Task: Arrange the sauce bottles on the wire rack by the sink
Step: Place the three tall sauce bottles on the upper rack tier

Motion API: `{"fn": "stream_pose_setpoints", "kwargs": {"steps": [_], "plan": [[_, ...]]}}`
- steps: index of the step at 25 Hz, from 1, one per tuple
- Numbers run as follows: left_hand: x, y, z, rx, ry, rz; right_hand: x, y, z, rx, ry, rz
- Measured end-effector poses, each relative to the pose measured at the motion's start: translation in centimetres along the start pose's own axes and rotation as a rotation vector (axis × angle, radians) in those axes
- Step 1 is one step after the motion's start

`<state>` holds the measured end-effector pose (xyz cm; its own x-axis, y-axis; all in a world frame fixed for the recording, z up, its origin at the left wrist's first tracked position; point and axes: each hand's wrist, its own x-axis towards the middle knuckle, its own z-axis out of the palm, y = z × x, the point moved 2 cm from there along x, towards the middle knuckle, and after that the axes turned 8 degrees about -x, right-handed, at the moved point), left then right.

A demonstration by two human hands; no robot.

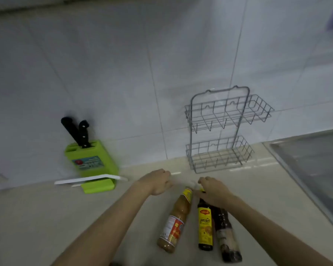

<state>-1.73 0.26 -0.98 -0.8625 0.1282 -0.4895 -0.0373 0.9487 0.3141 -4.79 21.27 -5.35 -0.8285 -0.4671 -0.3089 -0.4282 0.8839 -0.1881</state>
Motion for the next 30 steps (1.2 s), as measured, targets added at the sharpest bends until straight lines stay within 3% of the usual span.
{"fn": "stream_pose_setpoints", "kwargs": {"steps": [10,14,19,21,25,30], "plan": [[3.1,-1.9,1.2,-0.167,0.002,-0.043,6.9,-2.2,3.4,0.293,-0.039,0.284],[2.7,-2.9,0.8,-0.239,0.072,-0.062,6.9,-3.1,2.4,0.499,-0.044,0.187],[1.1,-1.8,-2.0,-0.504,0.24,-0.038,2.2,-2.7,-0.9,1.017,-0.14,0.097],[0.3,-0.7,-3.3,-0.621,0.291,-0.02,-0.3,-2.4,-2.3,0.982,-0.02,0.069],[-0.4,1.6,-5.4,-0.837,0.326,0.007,-4.4,-0.4,-8.1,0.75,0.433,0.095],[-0.3,7.0,-8.4,-1.218,0.359,0.103,-9.3,3.4,-19.4,0.837,0.835,0.13]]}}
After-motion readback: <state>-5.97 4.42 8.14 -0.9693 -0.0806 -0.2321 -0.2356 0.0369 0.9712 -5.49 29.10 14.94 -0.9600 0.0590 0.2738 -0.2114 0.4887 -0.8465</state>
